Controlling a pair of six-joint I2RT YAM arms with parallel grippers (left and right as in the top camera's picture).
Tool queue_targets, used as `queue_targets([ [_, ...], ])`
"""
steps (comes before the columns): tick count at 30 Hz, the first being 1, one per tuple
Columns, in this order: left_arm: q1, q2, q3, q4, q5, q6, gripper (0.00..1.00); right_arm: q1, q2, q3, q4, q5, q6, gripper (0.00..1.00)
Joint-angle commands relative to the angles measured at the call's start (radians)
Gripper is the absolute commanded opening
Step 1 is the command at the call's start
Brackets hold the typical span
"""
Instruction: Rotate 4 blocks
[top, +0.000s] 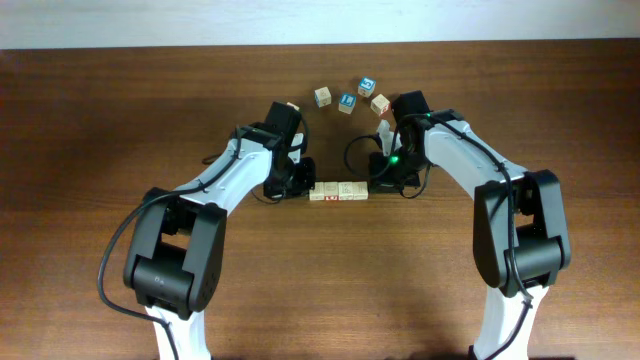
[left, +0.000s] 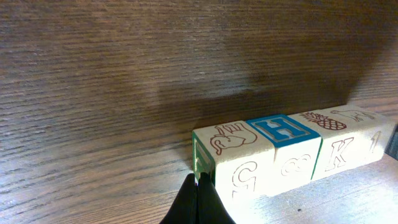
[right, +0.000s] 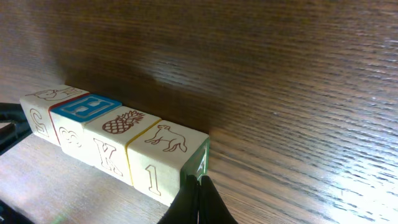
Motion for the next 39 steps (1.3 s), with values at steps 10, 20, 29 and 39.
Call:
queue_targets([
  [10,-0.005,0.011,-0.011,0.038,-0.055,-0.005,0.0,0.005,0.005,-0.006,-0.001,-0.031,-0.009,0.04],
  [20,-0.005,0.011,-0.011,0.016,0.008,-0.005,0.0,0.005,0.005,-0.006,0.0,-0.085,-0.002,0.04],
  [29,-0.005,0.011,-0.011,0.017,0.008,-0.005,0.0,0.005,0.05,-0.006,0.006,-0.05,0.069,0.04],
  [39,-0.005,0.011,-0.011,0.017,0.007,-0.005,0.0,-0.016,0.049,-0.006,0.021,-0.114,0.065,0.04],
])
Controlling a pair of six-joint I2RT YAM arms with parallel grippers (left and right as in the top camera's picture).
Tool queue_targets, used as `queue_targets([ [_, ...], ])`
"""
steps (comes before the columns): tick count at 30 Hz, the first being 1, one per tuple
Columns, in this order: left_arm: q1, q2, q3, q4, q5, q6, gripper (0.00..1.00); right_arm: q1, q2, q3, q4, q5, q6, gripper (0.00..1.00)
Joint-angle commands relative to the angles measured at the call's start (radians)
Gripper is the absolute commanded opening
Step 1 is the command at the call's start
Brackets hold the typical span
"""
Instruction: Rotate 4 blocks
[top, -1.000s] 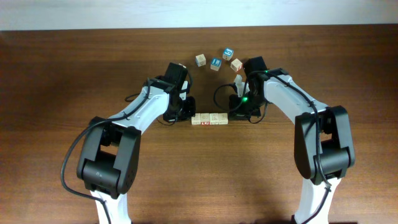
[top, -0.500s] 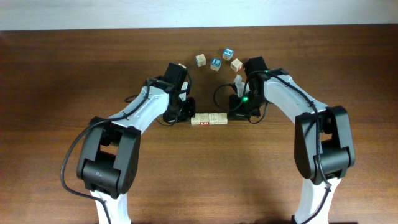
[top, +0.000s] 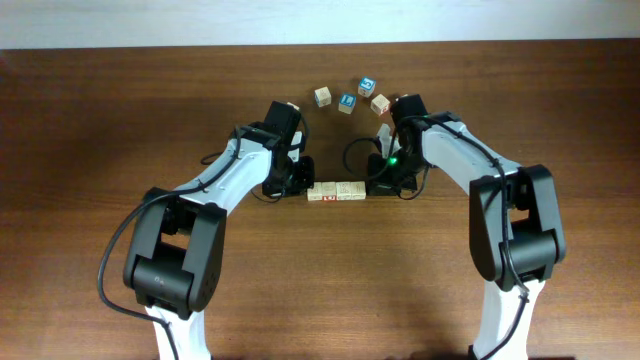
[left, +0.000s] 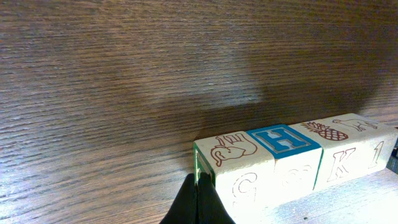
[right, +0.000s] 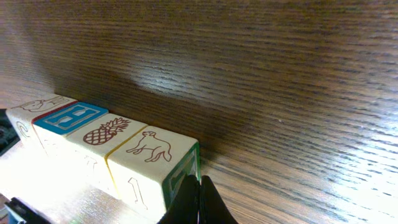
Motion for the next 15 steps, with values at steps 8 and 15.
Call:
queue_targets([
  [8,-0.006,0.011,-0.011,0.003,0.032,-0.005,0.0,-0.033,0.011,-0.005,-0.006,-0.077,-0.004,0.04],
  [15,-0.006,0.011,-0.011,0.002,0.032,-0.005,0.0,-0.023,0.011,-0.005,0.006,-0.268,-0.05,0.04],
])
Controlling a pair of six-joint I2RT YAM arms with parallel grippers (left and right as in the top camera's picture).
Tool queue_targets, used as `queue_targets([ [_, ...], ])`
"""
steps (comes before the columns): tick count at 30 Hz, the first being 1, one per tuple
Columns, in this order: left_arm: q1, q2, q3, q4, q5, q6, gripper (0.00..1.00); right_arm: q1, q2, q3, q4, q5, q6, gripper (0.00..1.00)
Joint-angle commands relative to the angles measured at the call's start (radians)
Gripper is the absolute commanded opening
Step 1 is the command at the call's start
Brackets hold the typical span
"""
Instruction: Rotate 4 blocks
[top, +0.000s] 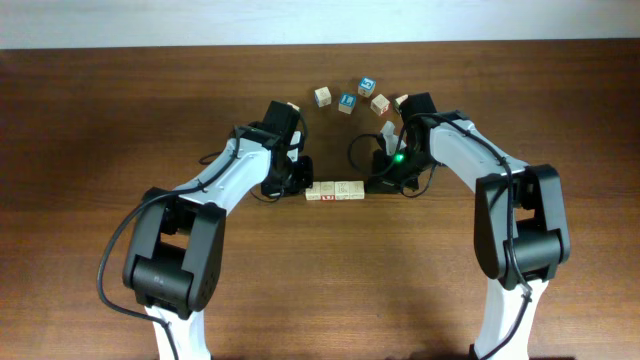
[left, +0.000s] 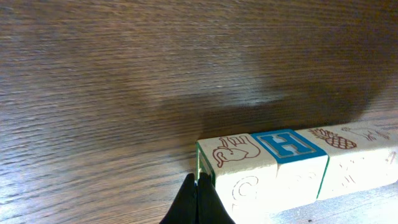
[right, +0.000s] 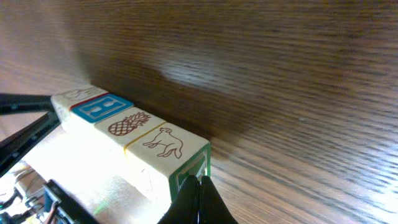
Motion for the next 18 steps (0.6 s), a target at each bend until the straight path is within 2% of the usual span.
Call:
queue_targets([
  [1,-0.01,0.011,-0.011,0.003,0.041,-0.005,0.0,0.011,0.01,-0.005,0.006,-0.196,-0.047,0.05],
  [5,-0.01,0.011,-0.011,0.004,0.04,-0.005,0.0,0.011,-0.009,-0.005,0.007,-0.249,-0.047,0.05],
  [9,-0.01,0.011,-0.011,0.004,0.04,-0.005,0.0,0.024,-0.063,-0.005,0.007,-0.253,-0.046,0.04],
  [18,-0.01,0.011,-0.011,0.004,0.04,-0.005,0.0,0.092,-0.066,0.028,0.01,-0.234,-0.014,0.04],
])
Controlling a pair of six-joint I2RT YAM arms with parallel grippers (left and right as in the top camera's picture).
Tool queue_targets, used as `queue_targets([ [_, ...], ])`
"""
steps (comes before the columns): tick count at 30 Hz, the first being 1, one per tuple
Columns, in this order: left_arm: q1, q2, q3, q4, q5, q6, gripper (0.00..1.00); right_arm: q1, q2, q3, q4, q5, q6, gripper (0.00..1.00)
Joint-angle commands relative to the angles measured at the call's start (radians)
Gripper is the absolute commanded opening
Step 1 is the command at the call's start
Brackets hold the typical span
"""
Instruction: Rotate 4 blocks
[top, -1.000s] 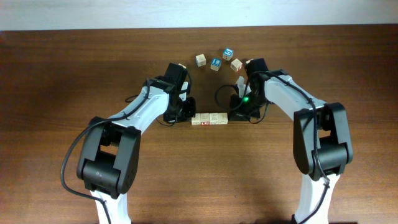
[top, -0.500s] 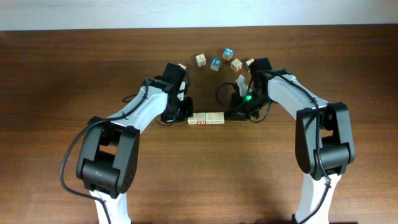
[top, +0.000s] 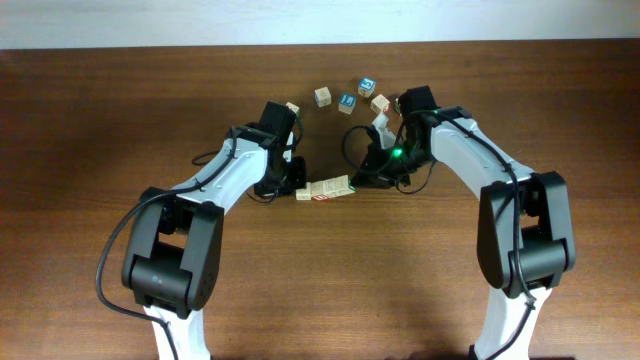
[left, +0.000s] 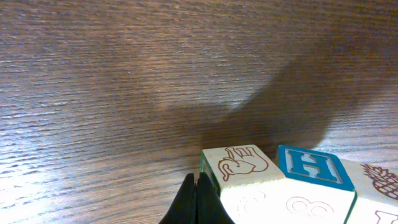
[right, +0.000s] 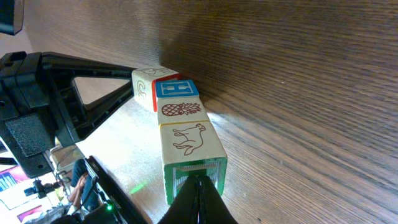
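Observation:
Four wooden blocks form one row (top: 325, 188) that lies slanted on the table, its right end farther back. In the left wrist view the elephant block (left: 239, 163) comes first, then the blue H block (left: 314, 167) and the pineapple block (left: 380, 186). My left gripper (left: 197, 178) is shut, its tips against the elephant block's end. My right gripper (right: 200, 179) is shut too, pressing the green end face of the animal block (right: 191, 140). Seen from overhead, the left gripper (top: 297, 189) and right gripper (top: 356, 181) bracket the row.
Several loose blocks lie behind the row near the table's far side: one tan (top: 322, 96), two blue-faced (top: 347, 102) (top: 367, 85) and another tan (top: 380, 103). The left arm (right: 56, 93) fills the left of the right wrist view.
The row of four blocks has turned counter-clockwise in the overhead view: its right end now sits farther back and the row slants. Both grippers stay shut at its ends, the right one farther back.
First the row lay level between my two shut grippers, one at each end. At the two later moments it had shifted a little to the left, still level. Now it is slanted, with both grippers still shut against its ends.

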Motion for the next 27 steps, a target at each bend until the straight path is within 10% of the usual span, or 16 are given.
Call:
queue_targets([
  [1,-0.023,0.011,-0.003,0.016,0.118,-0.005,0.0,0.073,-0.016,0.014,0.007,-0.052,0.016,0.04],
  [27,-0.023,0.011,-0.003,-0.039,-0.012,0.044,0.0,0.074,0.104,-0.015,0.021,0.105,0.086,0.05],
])
